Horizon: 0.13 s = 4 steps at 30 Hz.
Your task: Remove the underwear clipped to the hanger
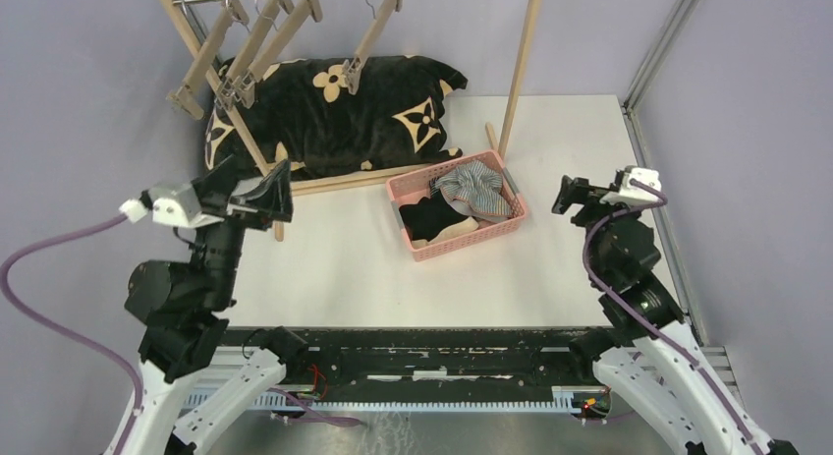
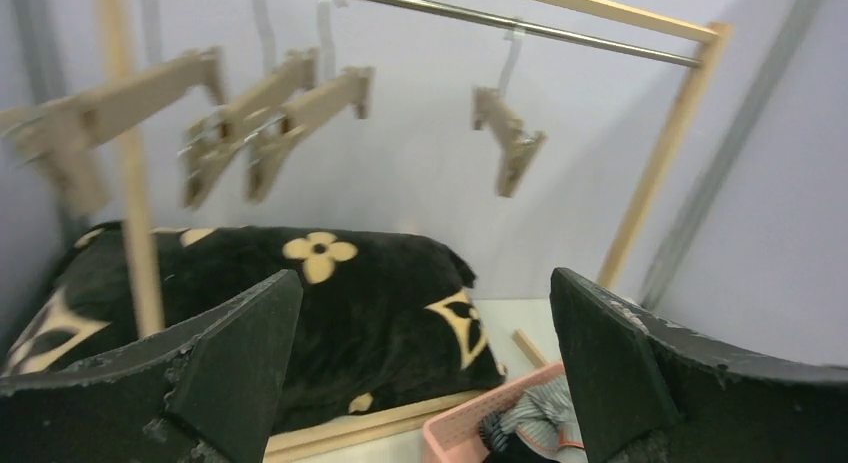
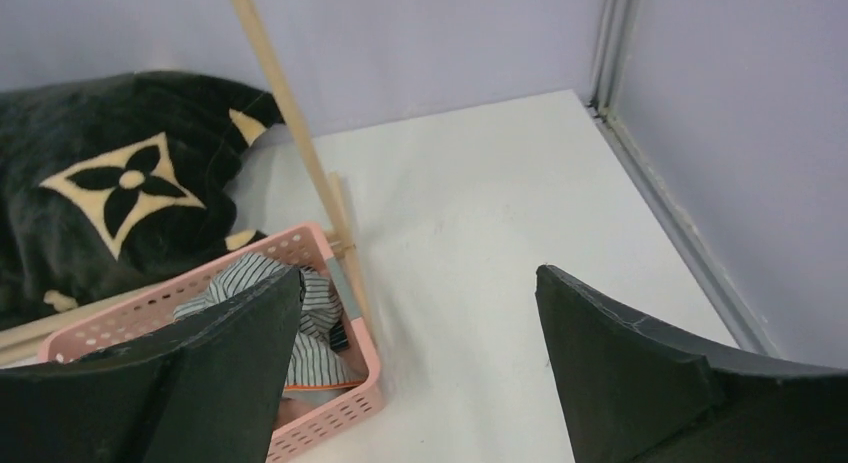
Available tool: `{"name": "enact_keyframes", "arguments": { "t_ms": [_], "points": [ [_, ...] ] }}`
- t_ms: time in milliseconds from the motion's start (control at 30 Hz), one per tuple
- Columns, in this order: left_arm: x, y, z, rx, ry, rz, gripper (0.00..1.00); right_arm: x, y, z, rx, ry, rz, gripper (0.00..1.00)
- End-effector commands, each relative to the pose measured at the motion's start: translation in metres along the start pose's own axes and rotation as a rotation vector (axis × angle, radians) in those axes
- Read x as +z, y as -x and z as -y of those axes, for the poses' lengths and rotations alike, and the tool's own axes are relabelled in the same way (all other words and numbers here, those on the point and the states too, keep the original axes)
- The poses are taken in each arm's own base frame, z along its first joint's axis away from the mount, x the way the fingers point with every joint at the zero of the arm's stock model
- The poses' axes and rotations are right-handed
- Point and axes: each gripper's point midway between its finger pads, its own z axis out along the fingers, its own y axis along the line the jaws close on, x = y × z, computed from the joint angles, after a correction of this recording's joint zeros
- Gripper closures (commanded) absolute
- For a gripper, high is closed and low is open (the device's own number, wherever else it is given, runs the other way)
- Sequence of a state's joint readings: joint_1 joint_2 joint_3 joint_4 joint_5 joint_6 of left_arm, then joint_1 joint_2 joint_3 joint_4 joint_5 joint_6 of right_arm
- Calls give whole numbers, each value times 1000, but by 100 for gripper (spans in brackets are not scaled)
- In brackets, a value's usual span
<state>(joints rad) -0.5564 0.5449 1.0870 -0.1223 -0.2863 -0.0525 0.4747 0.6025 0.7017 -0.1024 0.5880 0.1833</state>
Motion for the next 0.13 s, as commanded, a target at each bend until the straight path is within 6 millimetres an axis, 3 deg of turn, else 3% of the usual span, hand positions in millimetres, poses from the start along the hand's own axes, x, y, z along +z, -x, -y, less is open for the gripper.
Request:
{"name": "enact_keyframes", "arguments": {
  "t_ms": [0,100],
  "points": [
    [-40,-9,-55,-34,262,26,1,-15,11,29,-16,-103,46,7],
    [-64,-10,-80,-32,373,34,1,-16,12,31,-13,-108,54,4]
  ]
}}
